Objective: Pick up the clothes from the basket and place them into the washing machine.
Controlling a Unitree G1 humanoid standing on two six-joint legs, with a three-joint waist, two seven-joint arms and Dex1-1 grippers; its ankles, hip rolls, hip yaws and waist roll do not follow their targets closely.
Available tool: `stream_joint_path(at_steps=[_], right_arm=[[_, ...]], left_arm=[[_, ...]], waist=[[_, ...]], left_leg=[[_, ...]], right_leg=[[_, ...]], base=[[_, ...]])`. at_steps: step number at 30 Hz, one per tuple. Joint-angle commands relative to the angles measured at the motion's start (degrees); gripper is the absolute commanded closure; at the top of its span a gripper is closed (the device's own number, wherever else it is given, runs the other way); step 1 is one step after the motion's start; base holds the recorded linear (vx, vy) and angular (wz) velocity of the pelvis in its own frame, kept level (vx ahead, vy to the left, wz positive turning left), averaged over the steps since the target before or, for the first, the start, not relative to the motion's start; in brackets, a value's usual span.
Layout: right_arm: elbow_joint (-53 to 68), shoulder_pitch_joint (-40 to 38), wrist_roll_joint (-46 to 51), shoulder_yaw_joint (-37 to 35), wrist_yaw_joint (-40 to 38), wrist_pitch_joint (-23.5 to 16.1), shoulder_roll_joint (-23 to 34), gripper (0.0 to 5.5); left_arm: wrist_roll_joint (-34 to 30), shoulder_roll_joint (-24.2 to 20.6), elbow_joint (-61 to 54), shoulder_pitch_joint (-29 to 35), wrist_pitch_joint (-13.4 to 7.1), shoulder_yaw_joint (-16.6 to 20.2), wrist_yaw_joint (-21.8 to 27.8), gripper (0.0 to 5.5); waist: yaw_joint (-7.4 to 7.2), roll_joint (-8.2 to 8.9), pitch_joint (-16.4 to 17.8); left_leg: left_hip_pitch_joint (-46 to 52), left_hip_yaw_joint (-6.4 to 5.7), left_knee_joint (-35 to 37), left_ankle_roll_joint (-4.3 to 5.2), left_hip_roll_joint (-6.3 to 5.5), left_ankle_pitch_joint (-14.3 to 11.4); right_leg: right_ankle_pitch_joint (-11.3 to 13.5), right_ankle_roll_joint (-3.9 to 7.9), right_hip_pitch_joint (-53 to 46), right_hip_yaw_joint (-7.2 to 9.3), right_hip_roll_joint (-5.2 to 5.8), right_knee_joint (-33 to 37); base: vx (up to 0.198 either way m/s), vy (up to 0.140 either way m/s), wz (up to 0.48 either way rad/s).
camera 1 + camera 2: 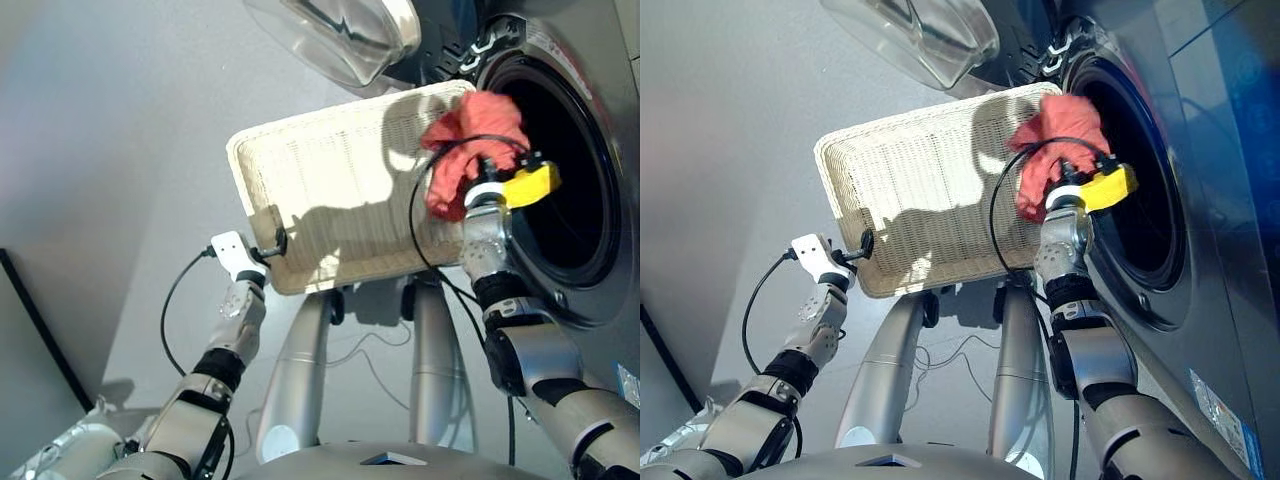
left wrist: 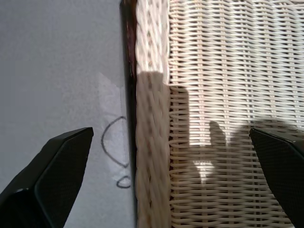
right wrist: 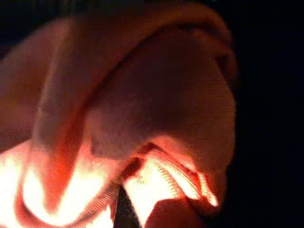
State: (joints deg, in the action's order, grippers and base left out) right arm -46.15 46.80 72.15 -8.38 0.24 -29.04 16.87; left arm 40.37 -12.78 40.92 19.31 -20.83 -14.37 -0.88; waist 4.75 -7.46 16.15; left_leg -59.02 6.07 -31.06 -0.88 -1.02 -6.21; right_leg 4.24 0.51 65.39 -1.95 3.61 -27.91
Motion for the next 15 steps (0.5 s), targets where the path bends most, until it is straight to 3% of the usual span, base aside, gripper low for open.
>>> stream_joint_path(at_steps=[1,4,7,9,14,15], right_arm=[[6.1,5.2,1.3,-2.8,-2.2,-9.6,11.0,5.50],[7.9,9.8,-1.0,-4.4,-7.5,-13.9,15.9,5.50],[8.8,10.0,-5.5,-7.5,-15.0,-17.7,17.0,5.50],[8.5,7.9,-10.7,-8.4,-19.4,-17.0,16.5,5.50],[5.9,4.0,-14.2,-7.5,-21.3,-14.4,11.8,5.50],[4.1,3.0,-14.5,-6.3,-20.9,-12.9,10.5,0.00]], left_arm=[[-0.8,-1.6,-1.2,-4.6,-2.8,0.9,0.8,0.00],[-0.6,-1.7,-1.0,-5.2,-2.9,0.5,0.3,0.00],[-1.0,-1.5,-0.8,-5.7,-3.1,0.2,-0.7,0.00],[-1.8,-1.5,-0.6,-5.8,-3.1,0.2,-1.1,0.00],[-2.2,-0.9,-1.0,-5.5,-3.5,-0.3,-1.8,0.00],[-2.3,-0.9,-1.2,-5.4,-3.5,-0.4,-1.9,0.00]], waist=[[-0.63,-4.22,-3.5],[-0.32,-4.80,-3.9],[-0.31,-5.11,-4.4],[-0.44,-5.06,-4.8],[-0.73,-4.69,-4.7],[-0.73,-4.54,-4.6]], left_leg=[[0.2,-0.08,2.5,-1.22,-1.61,-0.7],[0.2,0.26,2.4,-1.37,-1.62,-0.9],[0.1,0.30,2.1,-1.60,-1.75,-1.1],[-0.1,0.29,1.9,-1.82,-1.76,-1.4],[-0.6,0.08,1.4,-1.98,-1.49,-1.7],[-0.8,0.06,1.2,-2.00,-1.40,-1.7]], right_leg=[[-2.0,2.11,-2.0,0.40,-0.86,2.2],[-1.7,2.37,-1.6,-0.29,-0.79,2.1],[-1.8,2.43,-1.5,-0.42,-0.83,1.9],[-2.0,2.28,-1.4,-0.35,-1.02,1.7],[-1.9,2.07,-1.4,-0.07,-1.22,1.8],[-1.8,2.01,-1.4,0.04,-1.22,1.8]], base=[[0.000,0.000,0.000],[0.000,0.000,0.000],[0.000,0.000,0.000],[0.000,0.000,0.000],[0.000,0.000,0.000],[0.000,0.000,0.000]])
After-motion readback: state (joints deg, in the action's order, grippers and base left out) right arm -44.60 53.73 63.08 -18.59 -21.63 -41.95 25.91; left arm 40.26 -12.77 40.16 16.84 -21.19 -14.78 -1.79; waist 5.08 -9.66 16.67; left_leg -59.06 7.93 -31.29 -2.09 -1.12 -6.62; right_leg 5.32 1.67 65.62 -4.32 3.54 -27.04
